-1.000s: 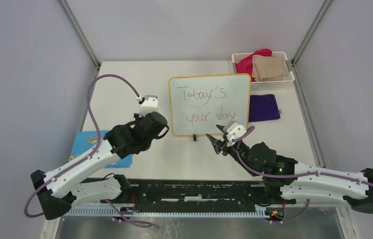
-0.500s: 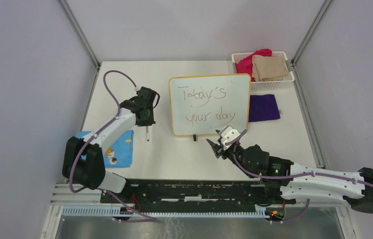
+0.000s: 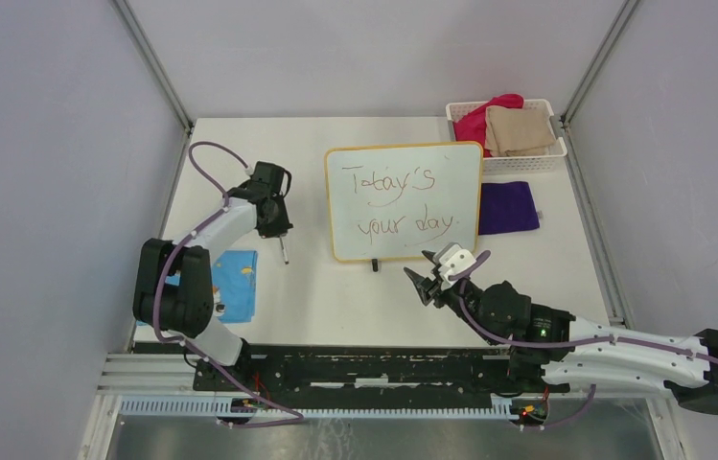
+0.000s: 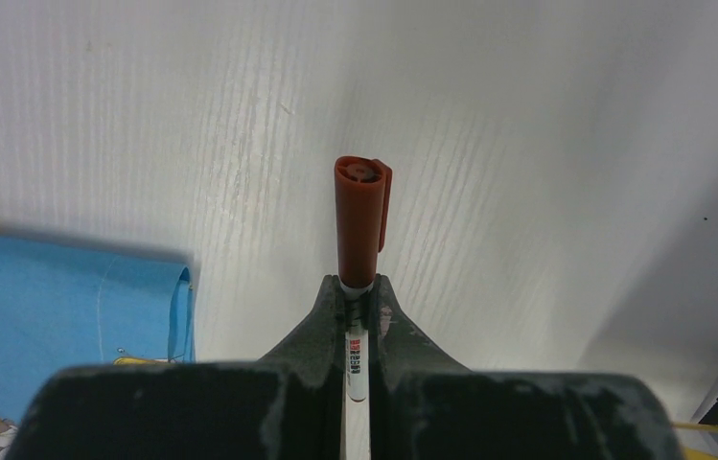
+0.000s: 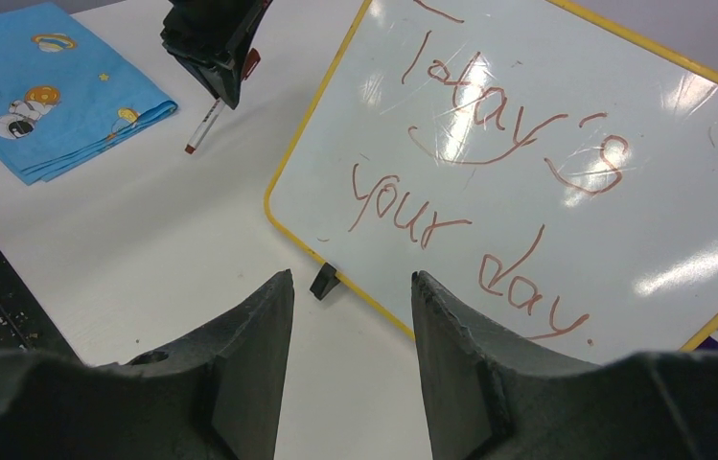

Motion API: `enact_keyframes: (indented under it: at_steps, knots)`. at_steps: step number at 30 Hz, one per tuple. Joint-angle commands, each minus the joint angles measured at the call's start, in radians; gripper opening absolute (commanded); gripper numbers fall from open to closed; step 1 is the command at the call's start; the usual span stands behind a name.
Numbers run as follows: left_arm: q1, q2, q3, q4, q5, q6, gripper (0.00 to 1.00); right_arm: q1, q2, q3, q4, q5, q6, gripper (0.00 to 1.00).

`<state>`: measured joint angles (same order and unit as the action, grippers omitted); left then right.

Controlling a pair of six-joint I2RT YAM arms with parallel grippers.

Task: Write a sentence on the whiteboard
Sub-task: Place the whiteboard marker at the center of the board.

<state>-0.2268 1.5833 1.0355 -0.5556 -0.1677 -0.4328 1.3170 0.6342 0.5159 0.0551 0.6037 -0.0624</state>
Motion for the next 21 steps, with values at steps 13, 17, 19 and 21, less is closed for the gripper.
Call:
enact_keyframes:
  at_steps: [13,17,19,21]
  knots:
    - [-0.004,0.018,-0.028,0.103,0.021,0.01,0.04,-0.001,0.025,0.032,0.001,0.026,0.034,0.53]
    - [-0.01,0.012,-0.02,0.096,-0.001,0.026,0.04,-0.001,0.033,0.037,-0.001,0.021,0.037,0.53]
    - [-0.016,0.022,-0.013,0.089,-0.006,0.033,0.04,-0.001,0.036,0.039,-0.001,0.02,0.037,0.53]
    - [-0.023,0.033,-0.008,0.088,-0.009,0.039,0.05,-0.001,0.037,0.041,-0.001,0.018,0.036,0.53]
